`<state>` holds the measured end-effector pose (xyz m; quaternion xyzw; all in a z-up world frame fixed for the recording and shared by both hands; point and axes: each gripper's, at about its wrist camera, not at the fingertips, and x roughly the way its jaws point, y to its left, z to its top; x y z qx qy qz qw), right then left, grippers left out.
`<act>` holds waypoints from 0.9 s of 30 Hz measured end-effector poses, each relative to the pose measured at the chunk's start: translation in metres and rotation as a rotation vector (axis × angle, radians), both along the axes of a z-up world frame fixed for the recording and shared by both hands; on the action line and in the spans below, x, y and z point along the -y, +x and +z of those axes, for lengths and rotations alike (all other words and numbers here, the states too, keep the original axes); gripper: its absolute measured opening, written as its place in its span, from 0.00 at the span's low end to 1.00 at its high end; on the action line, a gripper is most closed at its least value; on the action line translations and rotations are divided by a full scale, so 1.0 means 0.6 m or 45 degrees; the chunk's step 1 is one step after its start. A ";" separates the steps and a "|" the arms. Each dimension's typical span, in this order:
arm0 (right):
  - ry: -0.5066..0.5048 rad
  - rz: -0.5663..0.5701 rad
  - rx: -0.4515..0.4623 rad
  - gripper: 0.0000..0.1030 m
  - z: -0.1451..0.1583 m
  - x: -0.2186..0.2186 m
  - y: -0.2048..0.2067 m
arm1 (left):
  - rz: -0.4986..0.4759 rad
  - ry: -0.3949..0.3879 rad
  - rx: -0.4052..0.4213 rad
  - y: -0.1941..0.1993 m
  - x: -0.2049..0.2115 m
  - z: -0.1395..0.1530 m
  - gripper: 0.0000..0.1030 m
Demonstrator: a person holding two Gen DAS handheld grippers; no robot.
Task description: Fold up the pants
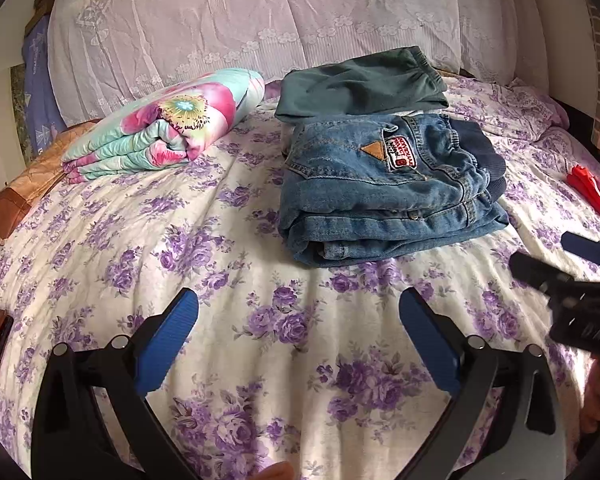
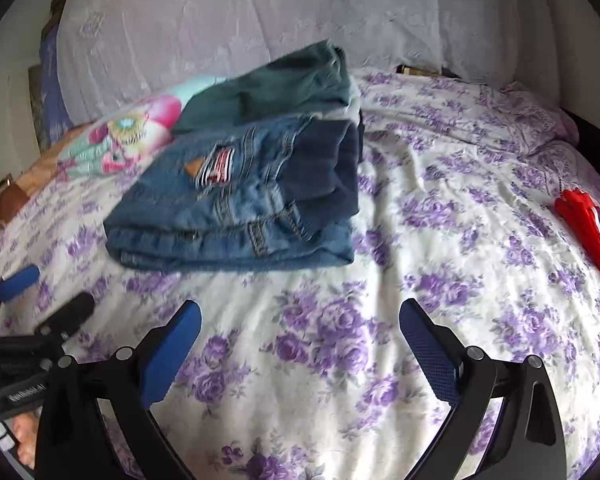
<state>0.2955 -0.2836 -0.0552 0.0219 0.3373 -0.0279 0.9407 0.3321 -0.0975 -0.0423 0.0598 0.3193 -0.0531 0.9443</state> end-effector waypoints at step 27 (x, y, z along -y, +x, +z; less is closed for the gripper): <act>0.021 0.014 0.237 0.97 0.052 -0.007 -0.057 | 0.003 -0.009 0.025 -0.007 -0.002 0.004 0.95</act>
